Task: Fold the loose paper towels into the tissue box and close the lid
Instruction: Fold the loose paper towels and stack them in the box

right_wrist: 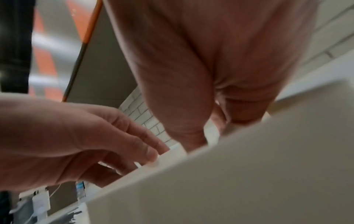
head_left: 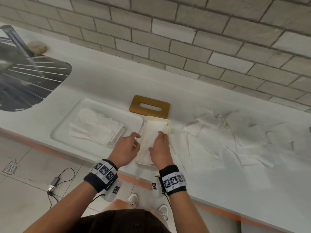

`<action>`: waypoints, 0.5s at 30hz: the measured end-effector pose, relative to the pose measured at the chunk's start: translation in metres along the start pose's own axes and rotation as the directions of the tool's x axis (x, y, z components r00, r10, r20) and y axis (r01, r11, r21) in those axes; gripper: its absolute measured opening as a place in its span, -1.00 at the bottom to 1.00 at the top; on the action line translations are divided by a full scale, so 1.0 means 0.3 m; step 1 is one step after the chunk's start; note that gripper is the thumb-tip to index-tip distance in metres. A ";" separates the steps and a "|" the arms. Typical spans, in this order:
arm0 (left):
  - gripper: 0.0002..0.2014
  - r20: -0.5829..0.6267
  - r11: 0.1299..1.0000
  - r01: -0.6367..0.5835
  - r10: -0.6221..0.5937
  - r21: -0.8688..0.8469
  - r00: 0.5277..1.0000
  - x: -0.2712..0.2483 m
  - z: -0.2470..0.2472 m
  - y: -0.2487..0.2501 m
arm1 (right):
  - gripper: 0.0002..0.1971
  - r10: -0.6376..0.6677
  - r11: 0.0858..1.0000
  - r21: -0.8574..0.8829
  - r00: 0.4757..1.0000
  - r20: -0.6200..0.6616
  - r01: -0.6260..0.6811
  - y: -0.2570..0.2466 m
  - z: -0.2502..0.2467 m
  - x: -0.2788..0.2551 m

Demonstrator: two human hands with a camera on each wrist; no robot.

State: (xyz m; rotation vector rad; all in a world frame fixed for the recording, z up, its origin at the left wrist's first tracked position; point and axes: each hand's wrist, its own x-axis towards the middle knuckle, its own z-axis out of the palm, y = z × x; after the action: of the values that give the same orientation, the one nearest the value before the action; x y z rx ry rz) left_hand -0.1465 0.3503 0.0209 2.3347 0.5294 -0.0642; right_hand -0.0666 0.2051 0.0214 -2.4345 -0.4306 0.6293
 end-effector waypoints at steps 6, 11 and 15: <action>-0.68 -0.124 0.997 -0.072 0.075 0.027 0.989 -0.007 0.009 0.020 | -0.59 -0.111 0.994 -0.046 0.967 -0.231 0.103 0.083 -0.210 -0.035; -0.76 -0.215 0.981 -0.190 0.176 -0.046 0.961 -0.036 0.035 0.131 | -0.50 -0.001 0.957 -0.273 0.933 -0.359 -0.104 0.294 -0.343 0.077; -0.79 -0.184 0.965 -0.255 0.241 -0.055 0.953 -0.047 0.104 0.246 | -0.36 0.034 0.831 -0.530 0.966 -0.255 -0.169 0.442 -0.282 0.143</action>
State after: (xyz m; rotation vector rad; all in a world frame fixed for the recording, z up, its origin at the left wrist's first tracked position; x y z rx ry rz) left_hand -0.1273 0.2764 0.0489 2.3236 0.3120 0.2791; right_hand 0.0347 0.0820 -0.0126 -3.0571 -0.4260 0.2655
